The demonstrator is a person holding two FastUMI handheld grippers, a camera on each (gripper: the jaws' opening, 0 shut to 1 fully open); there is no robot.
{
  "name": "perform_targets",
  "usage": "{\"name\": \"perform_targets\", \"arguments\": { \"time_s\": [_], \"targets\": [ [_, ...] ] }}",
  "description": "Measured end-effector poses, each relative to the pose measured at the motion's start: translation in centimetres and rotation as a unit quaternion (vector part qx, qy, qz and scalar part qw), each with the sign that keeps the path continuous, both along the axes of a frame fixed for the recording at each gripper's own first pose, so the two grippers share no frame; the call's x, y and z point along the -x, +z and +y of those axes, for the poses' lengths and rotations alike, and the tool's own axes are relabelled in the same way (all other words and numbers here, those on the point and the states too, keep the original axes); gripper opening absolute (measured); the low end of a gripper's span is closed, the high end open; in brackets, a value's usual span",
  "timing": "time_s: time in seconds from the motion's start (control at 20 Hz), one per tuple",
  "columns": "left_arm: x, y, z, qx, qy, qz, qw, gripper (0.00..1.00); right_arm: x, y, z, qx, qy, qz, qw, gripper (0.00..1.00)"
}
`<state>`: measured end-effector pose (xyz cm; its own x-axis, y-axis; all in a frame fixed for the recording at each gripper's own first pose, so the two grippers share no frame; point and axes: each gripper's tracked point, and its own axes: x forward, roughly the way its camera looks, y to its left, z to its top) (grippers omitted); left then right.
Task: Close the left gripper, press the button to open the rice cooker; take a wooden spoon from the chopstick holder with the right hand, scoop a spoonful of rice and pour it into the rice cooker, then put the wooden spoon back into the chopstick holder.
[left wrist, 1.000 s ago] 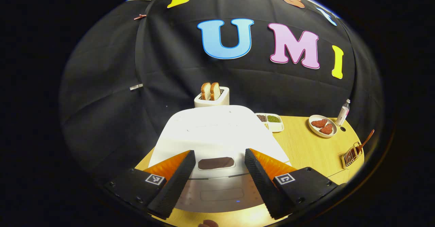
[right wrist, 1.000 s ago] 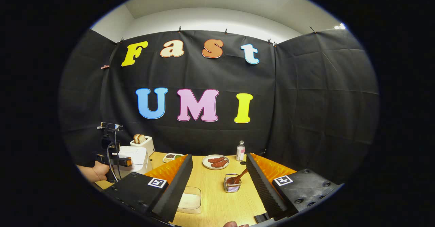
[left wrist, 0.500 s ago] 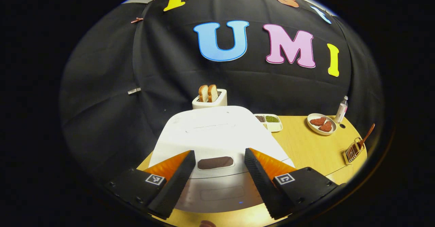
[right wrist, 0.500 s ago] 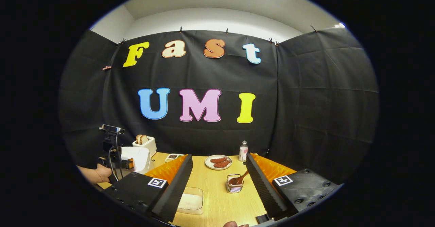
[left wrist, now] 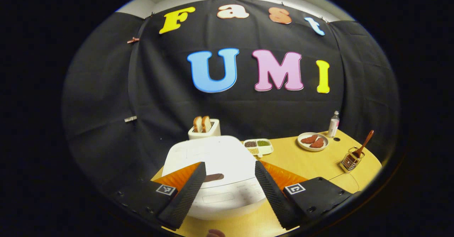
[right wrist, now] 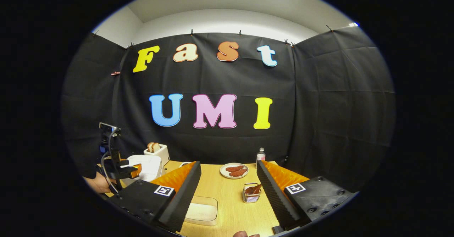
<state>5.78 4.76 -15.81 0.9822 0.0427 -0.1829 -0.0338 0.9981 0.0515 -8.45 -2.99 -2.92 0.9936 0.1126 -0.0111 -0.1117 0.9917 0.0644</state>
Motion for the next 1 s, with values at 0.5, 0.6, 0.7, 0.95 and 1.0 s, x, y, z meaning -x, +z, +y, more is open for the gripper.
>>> {"name": "perform_targets", "arguments": {
  "time_s": [0.5, 0.6, 0.7, 0.95, 1.0],
  "targets": [
    [7.5, 7.7, -8.5, 0.032, -0.043, -0.055, 0.997, 0.96, -2.4, -1.3, 0.8, 0.004, 0.046, 0.008, 0.999, 0.98],
    [8.5, 8.1, -9.6, 0.035, -0.046, -0.055, 0.997, 0.95, -2.6, -1.3, 0.6, -0.001, 0.052, 0.009, 0.999, 0.98],
    [9.4, 8.7, -10.8, 0.034, -0.052, -0.056, 0.996, 0.96, -3.0, -1.5, 0.3, -0.001, 0.058, 0.010, 0.998, 0.98],
    [11.4, 10.5, -13.4, 0.017, -0.060, -0.080, 0.995, 0.95, -3.6, -2.1, -1.1, -0.010, 0.069, 0.012, 0.998, 0.98],
    [11.7, 10.7, -13.7, 0.017, -0.057, -0.083, 0.995, 0.96, -3.7, -2.2, -1.4, -0.011, 0.070, 0.013, 0.997, 0.98]
  ]
}}
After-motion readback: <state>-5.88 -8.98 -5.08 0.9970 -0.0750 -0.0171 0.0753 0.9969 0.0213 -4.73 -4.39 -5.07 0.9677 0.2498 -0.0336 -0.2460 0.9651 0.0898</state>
